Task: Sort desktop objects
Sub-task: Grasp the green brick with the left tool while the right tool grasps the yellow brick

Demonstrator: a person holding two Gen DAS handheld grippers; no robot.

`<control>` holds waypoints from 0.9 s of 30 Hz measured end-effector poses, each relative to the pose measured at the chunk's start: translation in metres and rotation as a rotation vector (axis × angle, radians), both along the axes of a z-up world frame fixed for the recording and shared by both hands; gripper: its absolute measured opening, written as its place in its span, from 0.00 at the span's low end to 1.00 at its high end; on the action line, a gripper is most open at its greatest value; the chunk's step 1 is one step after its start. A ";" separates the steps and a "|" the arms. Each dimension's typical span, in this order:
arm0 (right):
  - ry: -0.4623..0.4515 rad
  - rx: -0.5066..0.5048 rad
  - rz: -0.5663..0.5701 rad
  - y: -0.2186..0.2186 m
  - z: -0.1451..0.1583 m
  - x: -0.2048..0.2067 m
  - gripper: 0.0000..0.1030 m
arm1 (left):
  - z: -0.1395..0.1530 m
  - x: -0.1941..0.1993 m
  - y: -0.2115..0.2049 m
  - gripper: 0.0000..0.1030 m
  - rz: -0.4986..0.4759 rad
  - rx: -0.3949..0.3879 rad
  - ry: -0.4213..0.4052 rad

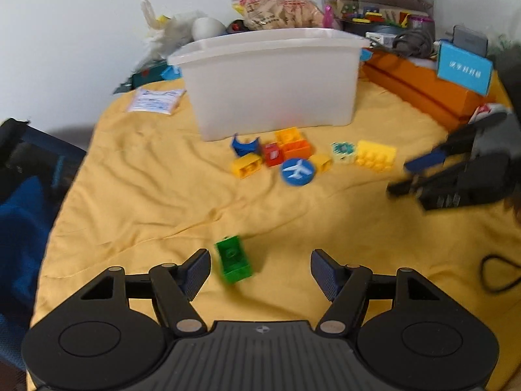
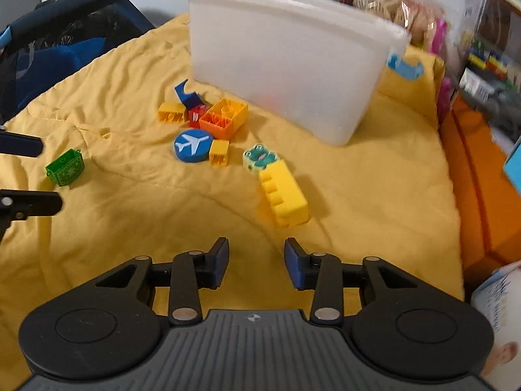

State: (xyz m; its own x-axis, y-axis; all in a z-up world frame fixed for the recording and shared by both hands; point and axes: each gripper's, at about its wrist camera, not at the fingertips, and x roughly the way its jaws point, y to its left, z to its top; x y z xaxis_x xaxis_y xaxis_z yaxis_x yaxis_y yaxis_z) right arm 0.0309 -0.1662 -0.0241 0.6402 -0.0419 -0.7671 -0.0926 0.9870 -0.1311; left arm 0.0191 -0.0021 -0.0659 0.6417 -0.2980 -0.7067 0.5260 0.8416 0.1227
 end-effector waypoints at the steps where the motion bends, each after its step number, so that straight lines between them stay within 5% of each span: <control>1: -0.022 -0.017 0.005 0.000 0.003 0.002 0.41 | -0.002 0.002 0.002 0.69 0.011 0.001 0.011; 5: -0.075 -0.073 0.031 0.000 0.002 0.019 0.40 | -0.005 0.009 -0.001 0.69 0.039 -0.003 0.010; 10: -0.014 -0.239 0.046 0.006 -0.015 0.043 0.28 | -0.013 0.024 -0.007 0.61 0.075 -0.011 0.052; 12: -0.006 -0.185 0.036 0.002 -0.007 0.038 0.27 | -0.019 0.031 -0.010 0.42 0.082 -0.008 0.083; 13: -0.007 -0.152 0.033 0.001 -0.002 0.032 0.27 | -0.023 0.035 -0.010 0.23 0.085 -0.009 0.104; 18: 0.064 0.043 0.047 0.000 0.019 -0.001 0.27 | -0.014 0.029 -0.007 0.23 0.043 -0.081 0.170; 23: 0.185 0.275 -0.036 -0.007 0.013 -0.018 0.28 | -0.008 0.004 -0.013 0.26 -0.077 -0.271 0.327; 25: 0.203 0.295 -0.057 -0.008 0.005 -0.019 0.29 | -0.015 -0.001 -0.020 0.28 -0.090 -0.246 0.336; 27: 0.206 0.266 -0.071 -0.008 0.000 -0.019 0.31 | -0.014 -0.007 -0.025 0.31 -0.068 -0.142 0.263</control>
State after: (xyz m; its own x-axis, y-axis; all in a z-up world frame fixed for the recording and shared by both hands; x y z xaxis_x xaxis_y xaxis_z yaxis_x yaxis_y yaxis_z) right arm 0.0116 -0.1744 -0.0246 0.4736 0.1376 -0.8699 -0.0200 0.9891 0.1456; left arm 0.0121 -0.0275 -0.0801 0.4176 -0.4419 -0.7940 0.5802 0.8021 -0.1413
